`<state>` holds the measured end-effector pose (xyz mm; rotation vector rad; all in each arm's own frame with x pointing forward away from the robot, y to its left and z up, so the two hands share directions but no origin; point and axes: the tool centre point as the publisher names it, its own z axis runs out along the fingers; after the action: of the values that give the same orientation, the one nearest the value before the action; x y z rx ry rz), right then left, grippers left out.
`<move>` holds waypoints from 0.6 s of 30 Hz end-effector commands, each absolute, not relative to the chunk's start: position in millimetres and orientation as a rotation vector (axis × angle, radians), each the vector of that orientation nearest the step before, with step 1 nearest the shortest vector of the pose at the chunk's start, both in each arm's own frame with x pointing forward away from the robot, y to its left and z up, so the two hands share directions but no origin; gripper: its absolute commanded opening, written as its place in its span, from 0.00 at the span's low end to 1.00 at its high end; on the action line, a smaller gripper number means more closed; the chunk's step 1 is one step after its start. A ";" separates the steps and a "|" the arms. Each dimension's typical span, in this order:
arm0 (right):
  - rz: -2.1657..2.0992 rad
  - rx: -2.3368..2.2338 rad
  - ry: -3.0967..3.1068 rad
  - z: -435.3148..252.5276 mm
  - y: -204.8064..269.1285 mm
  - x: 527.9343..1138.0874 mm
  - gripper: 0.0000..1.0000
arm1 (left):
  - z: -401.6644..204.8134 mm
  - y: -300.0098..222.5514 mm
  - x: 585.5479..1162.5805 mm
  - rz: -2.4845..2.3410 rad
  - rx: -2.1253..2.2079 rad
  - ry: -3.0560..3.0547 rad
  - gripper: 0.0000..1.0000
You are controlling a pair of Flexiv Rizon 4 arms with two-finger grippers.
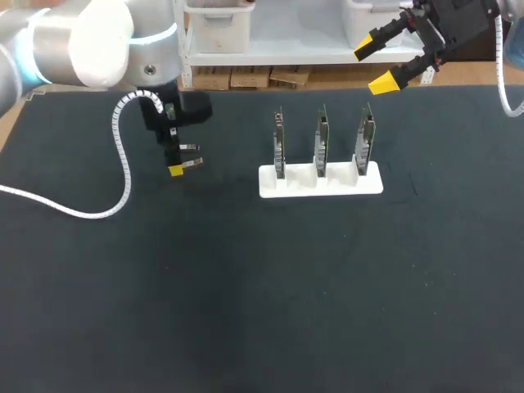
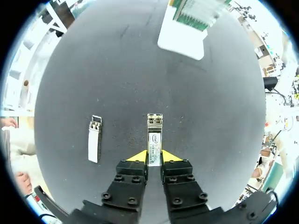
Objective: Pick up the optical module with the left hand, and insert it into the network port with the right hand.
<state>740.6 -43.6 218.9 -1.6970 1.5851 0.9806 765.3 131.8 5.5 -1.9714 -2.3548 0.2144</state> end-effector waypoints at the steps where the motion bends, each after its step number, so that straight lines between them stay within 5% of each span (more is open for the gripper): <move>1: 0.980 -1.697 1.586 219.1 -43.3 740.6 1.00 | 21.9 133.7 745.3 0.212 -2.144 -2.485 0.00; 18: 0.980 -1.697 1.586 219.1 -43.3 740.6 1.00 | 68.3 117.6 744.1 0.579 -2.763 -2.500 0.00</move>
<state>740.6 -43.5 218.9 -1.6971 1.5850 0.9806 754.8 107.4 64.7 -2.5437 -2.2707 0.5328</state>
